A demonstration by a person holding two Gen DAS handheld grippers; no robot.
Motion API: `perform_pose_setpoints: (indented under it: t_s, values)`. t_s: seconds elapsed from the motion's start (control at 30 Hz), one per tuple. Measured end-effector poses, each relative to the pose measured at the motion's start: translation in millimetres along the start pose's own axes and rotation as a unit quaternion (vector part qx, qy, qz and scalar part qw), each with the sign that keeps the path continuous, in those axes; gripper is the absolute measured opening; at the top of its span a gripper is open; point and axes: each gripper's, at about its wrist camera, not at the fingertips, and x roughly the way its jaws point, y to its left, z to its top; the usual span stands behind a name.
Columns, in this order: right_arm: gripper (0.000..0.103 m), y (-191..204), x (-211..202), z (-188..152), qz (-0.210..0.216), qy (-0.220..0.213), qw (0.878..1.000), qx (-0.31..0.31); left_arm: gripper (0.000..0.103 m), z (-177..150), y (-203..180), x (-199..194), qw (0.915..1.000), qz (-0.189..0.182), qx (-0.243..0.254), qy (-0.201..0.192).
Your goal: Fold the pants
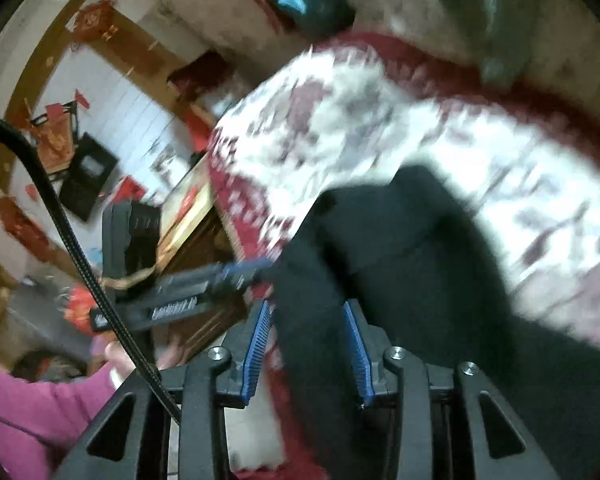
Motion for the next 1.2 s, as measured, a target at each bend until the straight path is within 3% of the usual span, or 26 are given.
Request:
perform_pose_setpoints:
  t_s: [0.03, 0.07, 0.17, 0.23, 0.33, 0.4, 0.43, 0.5, 0.57, 0.63, 0.7, 0.8, 0.93, 1.07, 1.2]
  values:
    - [0.048, 0, -5, 4, -0.027, -0.010, 1.000, -0.004, 0.017, -1, -1, 1, 1.0000, -0.001, 0.002, 0.001]
    - [0.055, -2, -9, 9, -0.081, -0.018, 0.996, -0.015, 0.017, -2, -1, 3, 1.0000, -0.003, 0.004, 0.004]
    - [0.055, -15, -5, 13, -0.161, -0.007, 0.986, -0.033, 0.017, -7, -5, 8, 0.9994, -0.021, 0.015, 0.024]
    - [0.055, -29, -2, 11, -0.150, 0.006, 0.989, -0.004, 0.017, -9, -6, 9, 0.9989, -0.029, 0.022, 0.029]
    - [0.055, -49, 1, 5, -0.114, 0.023, 0.992, 0.047, 0.025, -13, -8, 15, 0.9942, -0.080, 0.029, 0.067]
    - [0.043, -61, 7, 3, -0.083, 0.021, 0.994, 0.073, 0.030, -14, -8, 12, 0.9933, -0.093, 0.033, 0.061]
    - [0.029, -66, 5, 2, -0.072, 0.013, 0.994, 0.078, 0.033, -14, -7, 11, 0.9923, -0.103, 0.035, 0.059]
    - [0.020, -63, 2, 3, -0.063, 0.000, 0.995, 0.073, 0.043, -11, -4, 10, 0.9906, -0.121, 0.026, 0.059]
    - [0.011, -56, -6, 3, -0.065, -0.009, 0.997, 0.050, 0.044, -8, -2, 8, 0.9881, -0.142, 0.018, 0.056]
    - [0.010, -46, -11, 6, -0.070, -0.019, 0.997, 0.028, 0.045, -6, -1, 4, 0.9859, -0.158, 0.016, 0.052]
    - [0.009, -41, -15, 8, -0.079, -0.025, 0.996, 0.015, 0.063, -4, -4, 3, 0.9847, -0.166, 0.022, 0.047]
    - [0.009, -36, -18, 12, -0.095, -0.037, 0.995, 0.004, 0.067, -7, -11, 7, 0.9858, -0.153, 0.045, 0.054]
    - [0.009, -36, -30, 13, -0.100, -0.058, 0.993, 0.012, 0.067, -13, -21, 18, 0.9882, -0.104, 0.083, 0.076]
    - [0.009, -38, -40, 15, -0.088, -0.076, 0.993, 0.024, 0.067, -18, -37, 21, 0.9862, -0.065, 0.137, 0.067]
    - [0.009, -35, -43, 14, -0.088, -0.081, 0.993, 0.021, 0.063, -17, -60, 37, 0.9806, 0.006, 0.188, 0.055]
